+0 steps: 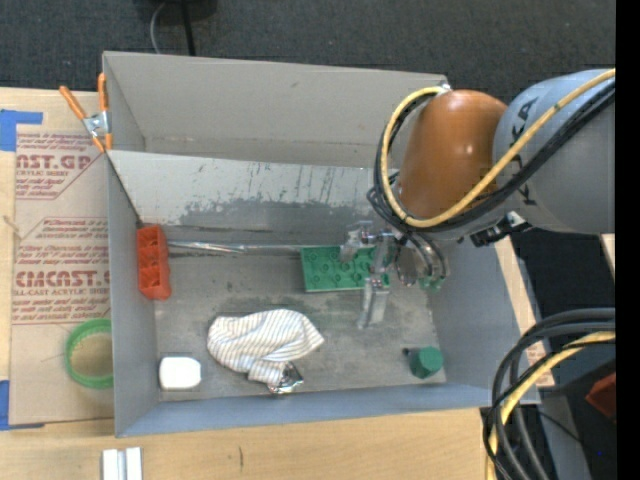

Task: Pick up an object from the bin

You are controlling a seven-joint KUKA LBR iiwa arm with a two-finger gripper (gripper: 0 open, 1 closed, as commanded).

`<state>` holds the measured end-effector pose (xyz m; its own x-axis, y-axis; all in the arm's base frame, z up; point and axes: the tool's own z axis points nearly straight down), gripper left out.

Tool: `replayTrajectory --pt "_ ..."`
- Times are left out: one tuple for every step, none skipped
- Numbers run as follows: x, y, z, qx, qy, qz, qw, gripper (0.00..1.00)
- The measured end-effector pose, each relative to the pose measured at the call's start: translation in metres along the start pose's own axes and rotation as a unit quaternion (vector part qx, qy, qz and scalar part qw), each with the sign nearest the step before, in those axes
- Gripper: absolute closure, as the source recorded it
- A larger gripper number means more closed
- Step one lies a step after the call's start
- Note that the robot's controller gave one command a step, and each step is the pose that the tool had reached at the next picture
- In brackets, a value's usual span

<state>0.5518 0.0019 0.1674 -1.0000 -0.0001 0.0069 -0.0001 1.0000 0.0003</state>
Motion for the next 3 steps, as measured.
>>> replayTrajectory --pt "-0.002 0.000 -0.004 0.000 -0.0038 0.000 1.0000 0.00" --pt "-0.004 0.001 -0.002 0.000 -0.0046 0.003 1.0000 0.00" --pt "-0.004 -0.002 0.028 0.000 -0.0033 -0.028 0.9996 0.00"
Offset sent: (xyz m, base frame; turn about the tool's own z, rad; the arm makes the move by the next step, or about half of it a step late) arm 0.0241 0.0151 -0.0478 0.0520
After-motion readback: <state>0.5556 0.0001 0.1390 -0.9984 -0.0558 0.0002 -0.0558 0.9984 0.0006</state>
